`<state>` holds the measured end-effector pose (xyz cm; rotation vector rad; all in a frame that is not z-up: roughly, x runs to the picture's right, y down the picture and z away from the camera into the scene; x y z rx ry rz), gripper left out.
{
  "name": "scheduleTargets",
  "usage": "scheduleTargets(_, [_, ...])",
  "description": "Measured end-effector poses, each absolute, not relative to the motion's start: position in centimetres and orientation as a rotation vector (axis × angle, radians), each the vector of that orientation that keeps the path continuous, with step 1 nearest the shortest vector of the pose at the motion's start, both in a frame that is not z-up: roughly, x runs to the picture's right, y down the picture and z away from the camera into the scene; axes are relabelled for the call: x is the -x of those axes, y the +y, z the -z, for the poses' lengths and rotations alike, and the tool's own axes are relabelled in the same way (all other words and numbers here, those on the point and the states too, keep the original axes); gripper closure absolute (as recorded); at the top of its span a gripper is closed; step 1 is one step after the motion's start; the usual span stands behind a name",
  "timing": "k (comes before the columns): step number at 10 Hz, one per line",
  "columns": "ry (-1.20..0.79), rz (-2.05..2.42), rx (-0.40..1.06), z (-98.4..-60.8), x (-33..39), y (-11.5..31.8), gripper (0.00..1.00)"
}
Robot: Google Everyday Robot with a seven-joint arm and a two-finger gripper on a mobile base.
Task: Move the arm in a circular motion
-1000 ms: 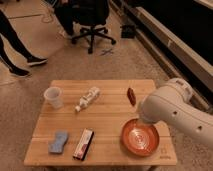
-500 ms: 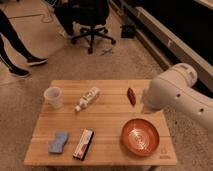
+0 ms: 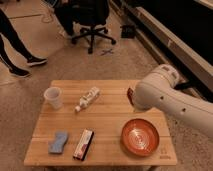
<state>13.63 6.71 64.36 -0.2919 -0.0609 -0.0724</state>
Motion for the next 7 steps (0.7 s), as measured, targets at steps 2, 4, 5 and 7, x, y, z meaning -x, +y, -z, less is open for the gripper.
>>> scheduleTargets(2, [-0.05,0.07,0.301,-64.8,-12.9,5.2,0.55])
scheduleTargets(4, [-0.043,0.071,0.309,-65.5,-12.4,4.7,0.55])
scheduleTargets(5, [-0.046,0.101,0.285,-65.2,-11.6,5.2,0.55])
scheduleTargets(7, [-0.057,0.148,0.28,-65.0,-12.3,7.6,0.55])
